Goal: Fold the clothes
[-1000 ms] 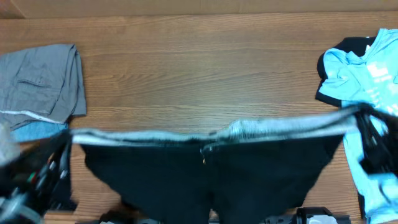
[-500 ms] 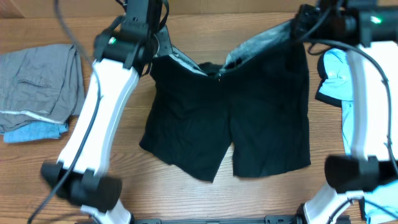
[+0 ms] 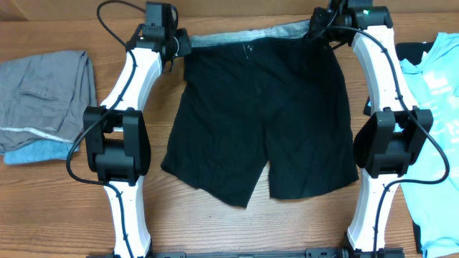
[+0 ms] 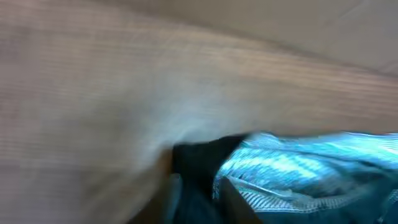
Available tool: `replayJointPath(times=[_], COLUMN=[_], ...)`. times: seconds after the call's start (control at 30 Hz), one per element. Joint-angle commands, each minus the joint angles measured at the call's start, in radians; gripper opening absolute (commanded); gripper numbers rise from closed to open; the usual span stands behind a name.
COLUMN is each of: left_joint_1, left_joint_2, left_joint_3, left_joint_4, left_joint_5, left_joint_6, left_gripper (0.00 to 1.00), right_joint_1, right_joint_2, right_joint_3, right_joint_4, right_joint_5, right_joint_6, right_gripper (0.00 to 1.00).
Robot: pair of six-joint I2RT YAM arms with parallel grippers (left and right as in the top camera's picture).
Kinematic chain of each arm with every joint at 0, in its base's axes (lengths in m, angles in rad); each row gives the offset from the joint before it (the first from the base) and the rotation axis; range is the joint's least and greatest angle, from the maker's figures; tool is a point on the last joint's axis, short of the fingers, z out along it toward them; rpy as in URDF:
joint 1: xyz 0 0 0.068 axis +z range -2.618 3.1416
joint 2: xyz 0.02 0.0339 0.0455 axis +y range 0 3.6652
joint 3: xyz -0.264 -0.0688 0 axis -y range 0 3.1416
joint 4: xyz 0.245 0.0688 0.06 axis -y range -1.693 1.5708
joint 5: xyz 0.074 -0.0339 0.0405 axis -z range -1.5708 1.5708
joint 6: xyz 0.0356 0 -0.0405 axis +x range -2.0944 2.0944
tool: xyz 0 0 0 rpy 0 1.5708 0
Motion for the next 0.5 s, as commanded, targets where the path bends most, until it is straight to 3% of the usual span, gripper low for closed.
replayJointPath(times=[0.0, 0.03, 0.2, 0.33, 0.47], left_joint_1=[-0.004, -0.004, 0.029, 0.059, 0.069], left_joint_2=[-0.010, -0.010, -0.027, -0.070, -0.083], left_joint_3=[0.010, 0.010, 0.102, 0.154, 0.154], left_joint_4=[0.074, 0.094, 0.069, -0.114, -0.354], left_joint_5=[0.056, 0.090, 0.323, 0.333, 0.332], left_joint_6=[0.064, 0.089, 0.144, 0.132, 0.352], left_gripper=[1.00, 1.00, 1.00, 1.00, 1.00], right_joint_1=[-0.006, -0.006, -0.013, -0.013, -0.048], right_joint_2=[0.010, 0.010, -0.029, -0.095, -0.196], right_joint_3=[0.005, 0.005, 0.011, 0.011, 0.011], right_joint_4=[0.074, 0.097, 0.129, 0.028, -0.169], right_joint_5=[0.019, 0.019, 0.018, 0.020, 0.247], right_joint_6=[-0.029, -0.029, -0.060, -0.054, 0.078], right_gripper=[0.76, 1.00, 1.00, 1.00, 1.00])
